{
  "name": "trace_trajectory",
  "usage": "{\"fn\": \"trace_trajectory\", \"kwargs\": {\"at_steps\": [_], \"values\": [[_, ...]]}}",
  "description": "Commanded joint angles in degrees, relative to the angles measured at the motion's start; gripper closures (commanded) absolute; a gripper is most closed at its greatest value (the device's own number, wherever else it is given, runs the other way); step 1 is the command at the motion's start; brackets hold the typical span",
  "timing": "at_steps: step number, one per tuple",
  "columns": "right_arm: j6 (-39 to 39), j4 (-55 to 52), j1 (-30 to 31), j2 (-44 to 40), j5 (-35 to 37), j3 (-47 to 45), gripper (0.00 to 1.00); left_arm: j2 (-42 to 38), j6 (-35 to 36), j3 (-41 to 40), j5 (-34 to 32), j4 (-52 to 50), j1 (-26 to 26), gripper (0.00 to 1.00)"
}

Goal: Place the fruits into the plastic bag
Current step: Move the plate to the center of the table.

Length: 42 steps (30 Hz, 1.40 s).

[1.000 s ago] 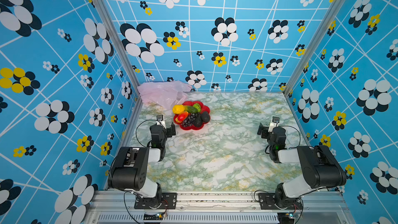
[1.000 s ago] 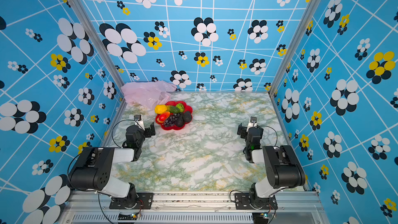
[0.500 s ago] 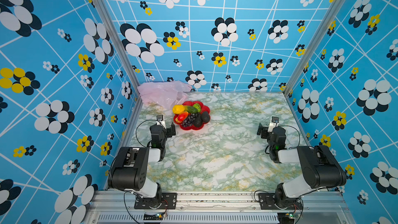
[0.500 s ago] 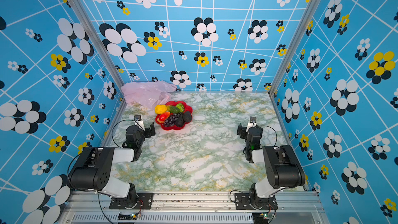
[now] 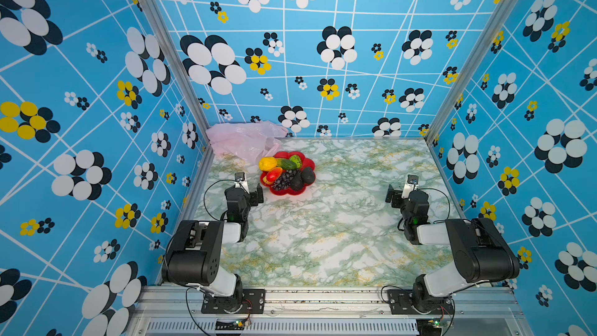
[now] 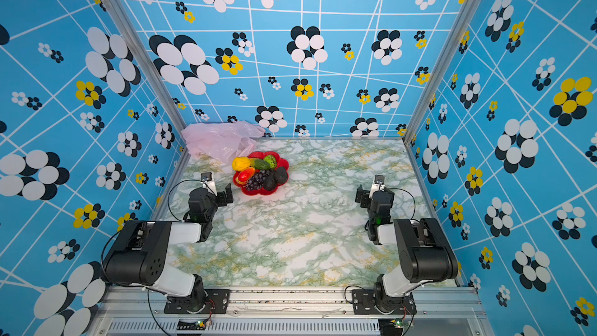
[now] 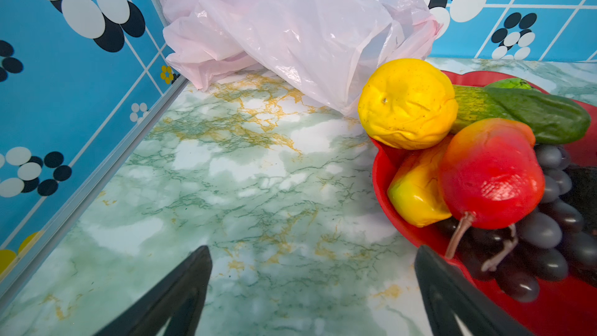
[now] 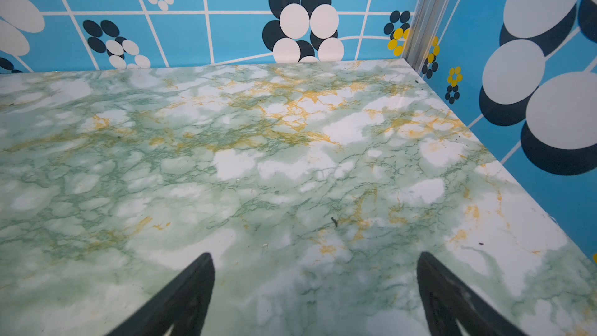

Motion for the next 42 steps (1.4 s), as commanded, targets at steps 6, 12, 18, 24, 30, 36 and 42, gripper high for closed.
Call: {"fn": "trace_trajectory", "kwargs": {"at_steps": [6, 12, 18, 24, 30, 36, 42], "values": [[-0.4, -0.8, 0.3, 0.2, -0.9, 1.1, 0.01, 0.7, 0.8, -0.5, 0.5, 1.1, 0.2, 0.01], [1.2, -2.2, -1.1, 0.1, -2.0, 1.8, 0.01, 0.6, 0.9, -0.6, 0.6, 1.2, 0.2, 0.01], [3.2, -19.9, -1.1, -9.5, 2.8, 6.4, 0.01, -12.7, -8.9, 11.7, -14.2, -31.5, 0.9, 0.01], [17.4, -58.8, -1.1, -16.7, -0.6, 23.4, 0.01, -11.7, -22.0, 31.8, -5.0, -64.3, 4.7, 0.01], [29.4, -80.6, -0.9, -16.4, -18.9, 36.9, 0.01, -5.5, -29.2, 46.2, 9.6, -78.1, 5.8, 0.01], [38.0, -88.0, 1.2, -12.6, -32.3, 44.4, 0.01, 11.9, -27.5, 74.6, 9.8, -104.5, 4.5, 0.01], [45.2, -82.3, 3.6, -9.8, -36.4, 44.8, 0.01, 27.4, -26.9, 95.1, 8.2, -117.1, 2.0, 0.01]]}}
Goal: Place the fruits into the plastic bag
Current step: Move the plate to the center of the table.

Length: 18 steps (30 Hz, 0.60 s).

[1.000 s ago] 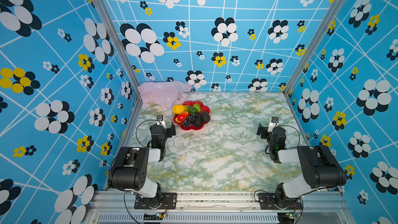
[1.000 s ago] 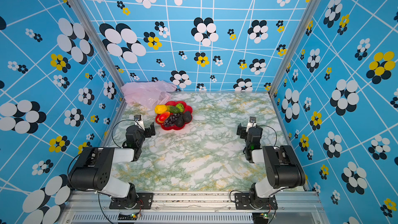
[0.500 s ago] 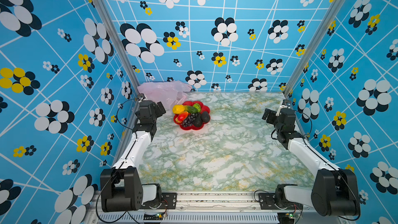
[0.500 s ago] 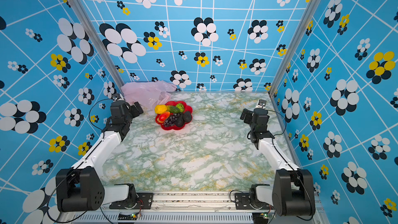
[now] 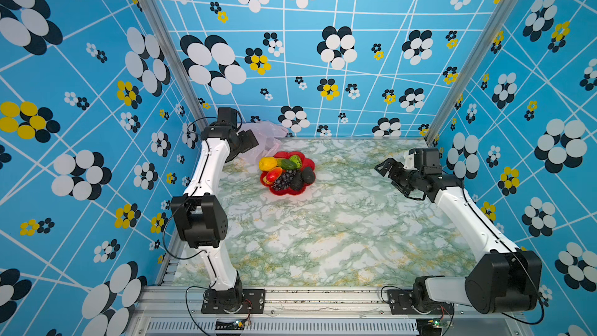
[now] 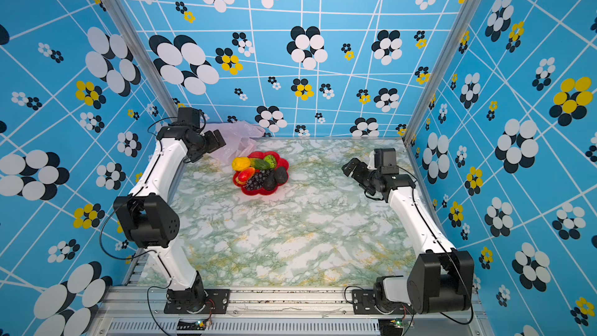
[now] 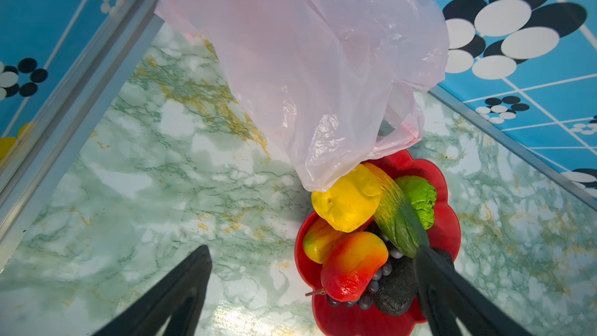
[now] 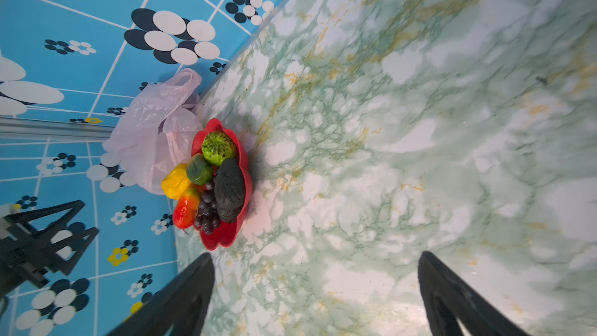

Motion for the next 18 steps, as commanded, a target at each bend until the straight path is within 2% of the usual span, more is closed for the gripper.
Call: {"fn": "trace_trajectory", "kwargs": {"at_steps": [1, 6, 8, 12, 18], "values": [[6.5, 0.7, 0.9, 2.2, -5.2, 1.7, 0.01, 6.4, 0.2, 8.9, 0.1, -14.2, -1.2, 0.01], [8.0, 1.6, 1.1, 6.3, -7.2, 4.1, 0.01, 20.0, 5.0, 32.6, -2.5, -22.2, -4.6, 0.01], [8.0, 1.4, 3.3, 7.2, -7.6, 4.8, 0.01, 24.2, 5.6, 38.6, -2.9, -23.0, -5.6, 0.01], [8.2, 1.0, 3.6, 8.1, -7.5, 5.3, 0.00, 27.4, 4.2, 39.2, -2.2, -20.4, -6.3, 0.01], [8.1, 0.4, 3.7, 8.8, -7.8, 5.9, 0.01, 29.6, 5.1, 38.5, -9.6, -18.5, -8.3, 0.01]]}}
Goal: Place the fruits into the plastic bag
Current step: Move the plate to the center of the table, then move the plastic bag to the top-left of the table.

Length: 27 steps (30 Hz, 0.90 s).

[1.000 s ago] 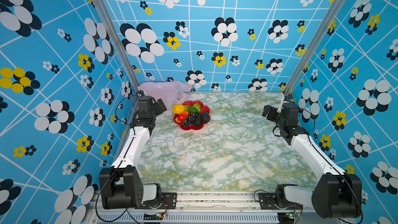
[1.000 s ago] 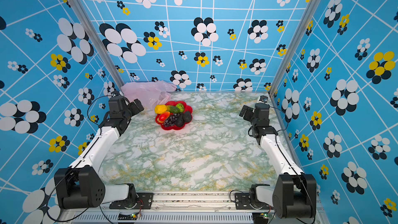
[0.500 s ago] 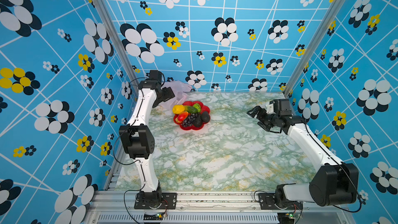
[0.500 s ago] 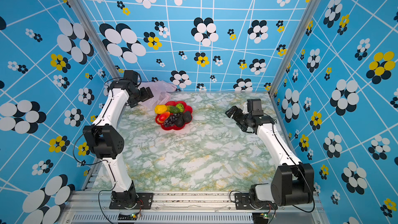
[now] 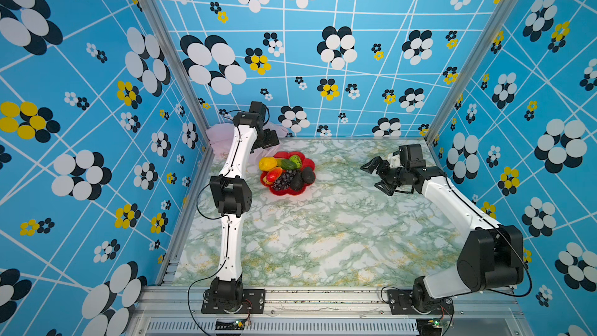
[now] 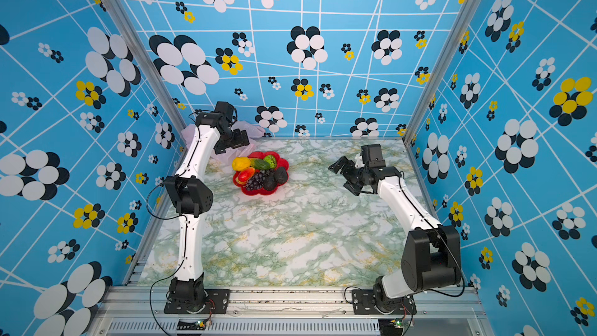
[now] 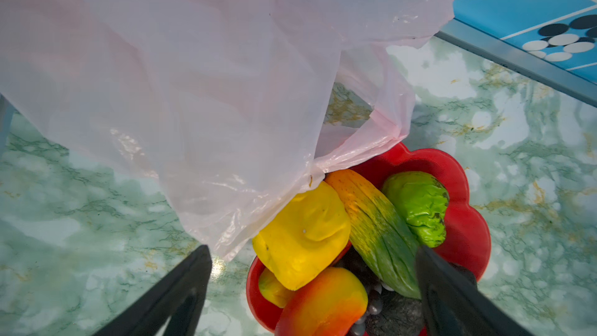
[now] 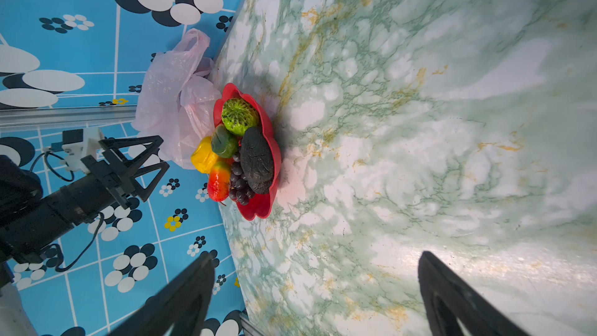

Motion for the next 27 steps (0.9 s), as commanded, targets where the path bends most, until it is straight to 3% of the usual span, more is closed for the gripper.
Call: {"fn": "trace_trajectory", "kwargs": {"at_steps": [1, 8, 19, 27], "values": [[0.8, 0.2, 0.3, 1.0, -0.9, 1.7, 0.01, 1.4, 1.2, 0.4, -6.3, -0.1, -0.6, 0.01], [1.5, 1.1, 0.6, 0.7, -0.8, -0.1, 0.01, 1.9, 0.6, -0.9, -9.7, 3.2, 0.1, 0.01], [1.4, 1.0, 0.7, 1.4, -0.5, -0.5, 0.01, 5.7, 0.4, -0.9, -8.4, 5.4, 2.0, 0.13], [2.0, 1.8, 1.3, 3.3, -0.9, -0.7, 0.01, 8.3, 1.2, -1.5, -8.3, 4.6, 2.0, 0.08]]}}
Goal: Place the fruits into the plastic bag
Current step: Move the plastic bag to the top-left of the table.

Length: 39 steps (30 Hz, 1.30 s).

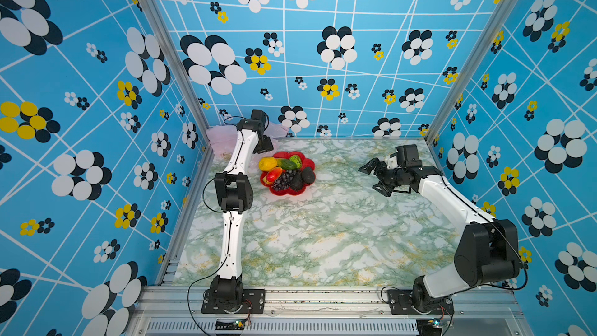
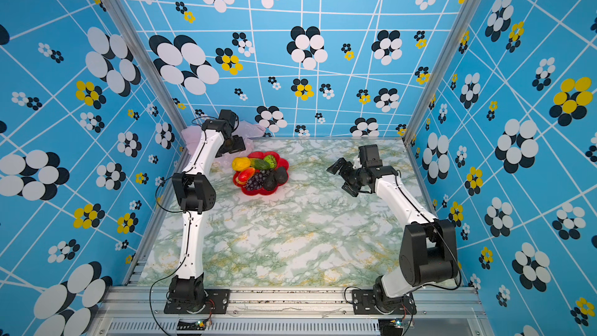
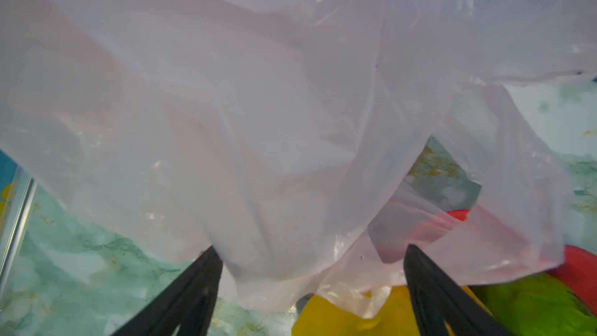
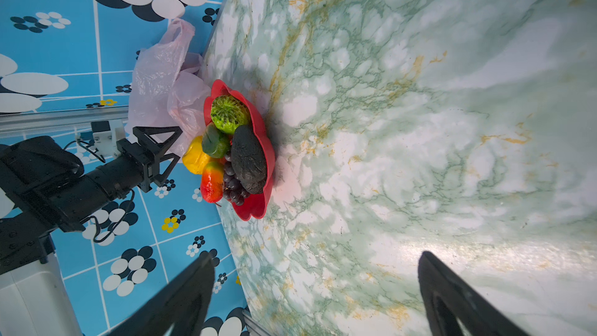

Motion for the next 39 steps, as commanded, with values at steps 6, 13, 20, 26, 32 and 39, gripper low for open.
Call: {"fn": "trace_trajectory", "kwargs": {"at_steps": [6, 13, 20, 26, 32, 39], "values": [[1.7, 2.8, 1.1, 1.2, -0.5, -0.8, 0.01, 2.3, 1.8, -3.0, 0.3, -0.4, 0.2, 0.03], [2.5, 3.3, 2.0, 1.1, 0.1, -0.9, 0.01, 3.7, 2.5, -3.4, 2.9, -1.0, 0.1, 0.01], [2.8, 3.3, 2.7, 1.0, 0.6, -0.9, 0.01, 4.1, 2.9, -4.3, 4.2, -1.1, -0.3, 0.01], [2.7, 3.4, 2.9, 0.5, 0.9, -1.6, 0.01, 3.6, 2.4, -4.4, 5.2, -0.6, -0.3, 0.01], [2.8, 3.5, 3.0, 0.4, 1.0, -1.9, 0.01, 4.1, 2.3, -4.6, 8.3, 0.0, -0.8, 0.01], [2.8, 3.3, 3.2, 0.6, 1.0, -1.5, 0.01, 3.7, 2.2, -6.5, 9.0, 0.3, -2.2, 0.01]]}}
